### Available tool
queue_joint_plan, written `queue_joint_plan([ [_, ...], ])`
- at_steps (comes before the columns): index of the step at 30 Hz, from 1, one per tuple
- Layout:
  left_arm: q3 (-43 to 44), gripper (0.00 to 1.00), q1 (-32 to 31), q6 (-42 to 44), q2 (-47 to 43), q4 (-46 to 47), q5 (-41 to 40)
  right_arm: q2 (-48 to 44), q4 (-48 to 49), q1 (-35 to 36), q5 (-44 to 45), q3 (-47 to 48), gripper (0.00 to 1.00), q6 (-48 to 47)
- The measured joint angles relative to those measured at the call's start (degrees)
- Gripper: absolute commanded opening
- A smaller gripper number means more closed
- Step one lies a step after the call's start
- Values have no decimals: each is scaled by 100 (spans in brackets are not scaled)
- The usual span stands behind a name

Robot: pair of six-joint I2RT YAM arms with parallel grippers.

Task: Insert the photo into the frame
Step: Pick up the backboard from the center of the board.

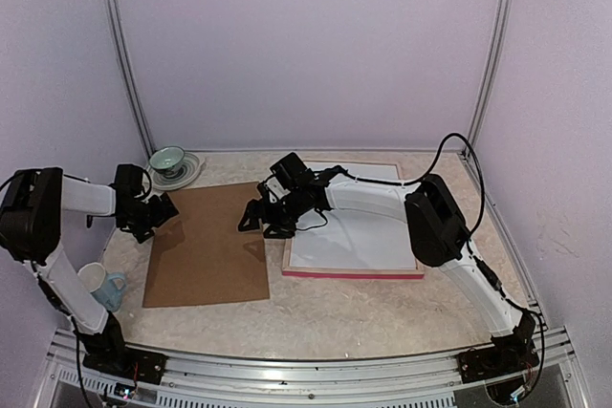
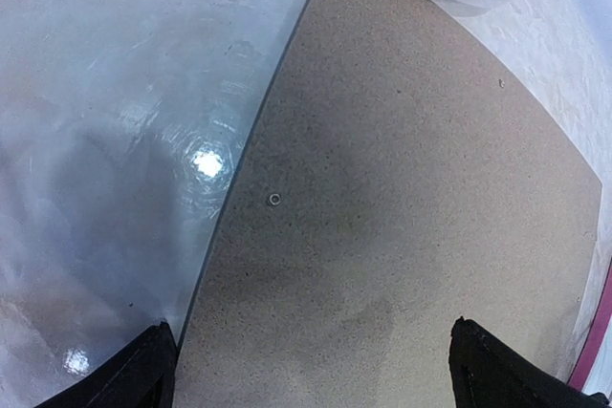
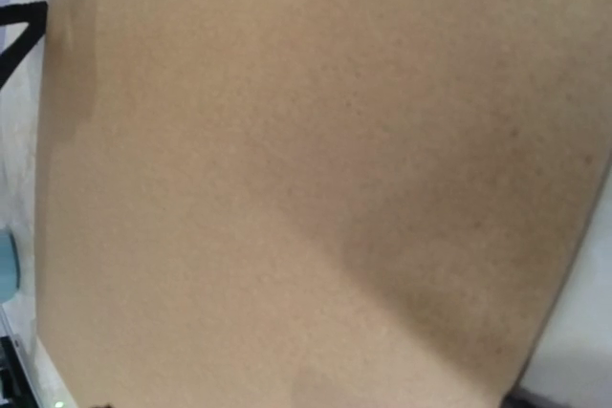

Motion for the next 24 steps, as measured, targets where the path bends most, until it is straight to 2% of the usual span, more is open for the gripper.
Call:
queue_joint_plan([
  [5, -118, 97, 31, -22, -61, 170, 166, -70, 271, -66, -160, -234, 87, 138],
  [9, -212, 96, 35, -96, -125, 291, 426, -398, 750, -142, -262, -907, 86, 328],
  [15, -317, 95, 59, -173, -372, 341, 732, -483, 903, -251, -361, -1108, 86, 481],
  [24, -372, 94, 87, -262, -660, 348, 879, -826, 2173, -409, -863, -2059, 85, 898],
])
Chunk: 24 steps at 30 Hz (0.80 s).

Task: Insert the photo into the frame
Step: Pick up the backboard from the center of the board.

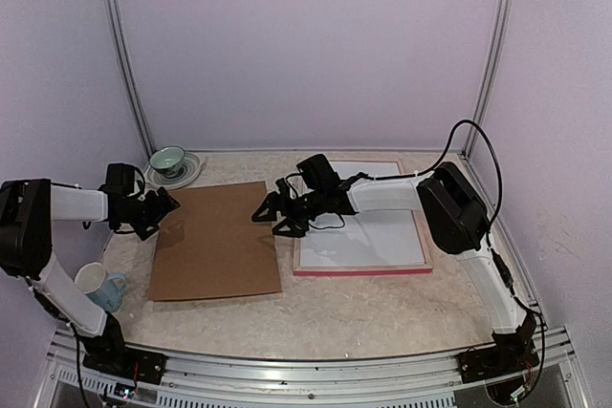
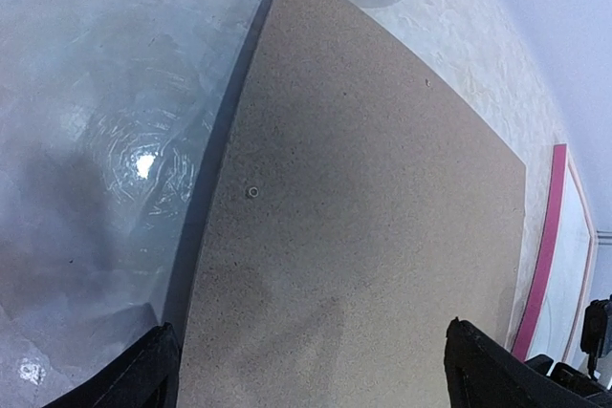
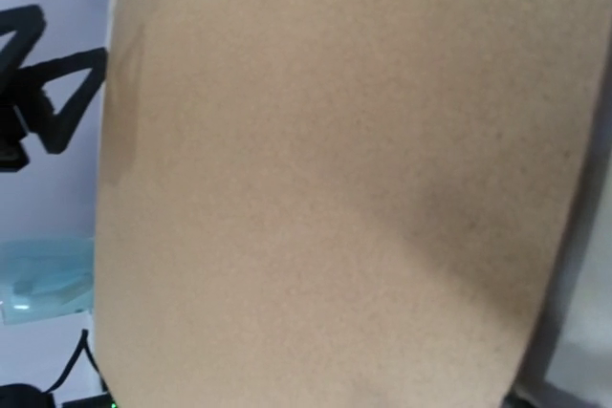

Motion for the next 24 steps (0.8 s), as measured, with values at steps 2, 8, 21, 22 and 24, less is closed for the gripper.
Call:
queue_joint_plan([
  [2, -2, 94, 9, -11, 0, 7, 22, -7, 76, -22, -72, -31, 85, 22],
  [8, -11, 94, 26, -70, -39, 92, 101, -7, 129, -59, -184, -61, 83, 66],
  [21, -59, 93, 55, -348, -750, 1178, 654, -7, 225, -79, -302, -146, 81, 125],
  [22, -59, 93, 55, -365, -750, 1239, 695, -4, 197, -79, -304, -136, 81, 122],
  [24, -59, 93, 55, -426, -750, 1344, 772, 0, 107, -76, -306, -105, 81, 120],
])
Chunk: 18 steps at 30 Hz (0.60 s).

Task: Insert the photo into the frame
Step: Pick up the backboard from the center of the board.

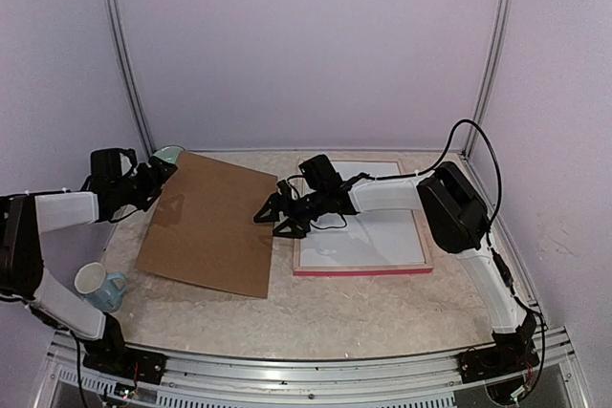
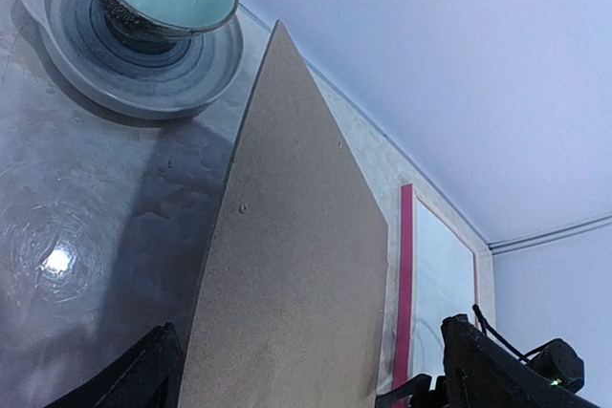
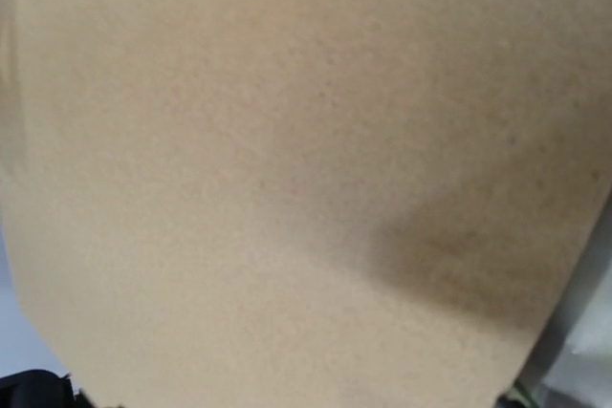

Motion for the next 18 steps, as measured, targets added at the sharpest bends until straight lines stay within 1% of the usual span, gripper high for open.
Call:
queue_joint_plan([
  [3, 0, 94, -15, -109, -4, 155, 205, 44, -42, 11, -37, 94, 81, -26],
  [8, -2, 93, -243, -271, -57, 160, 619, 129, -31, 146, -131, 380, 81, -107],
  [18, 2, 94, -525, -610, -426, 448, 752, 203, -59, 186, -216, 686, 80, -157],
])
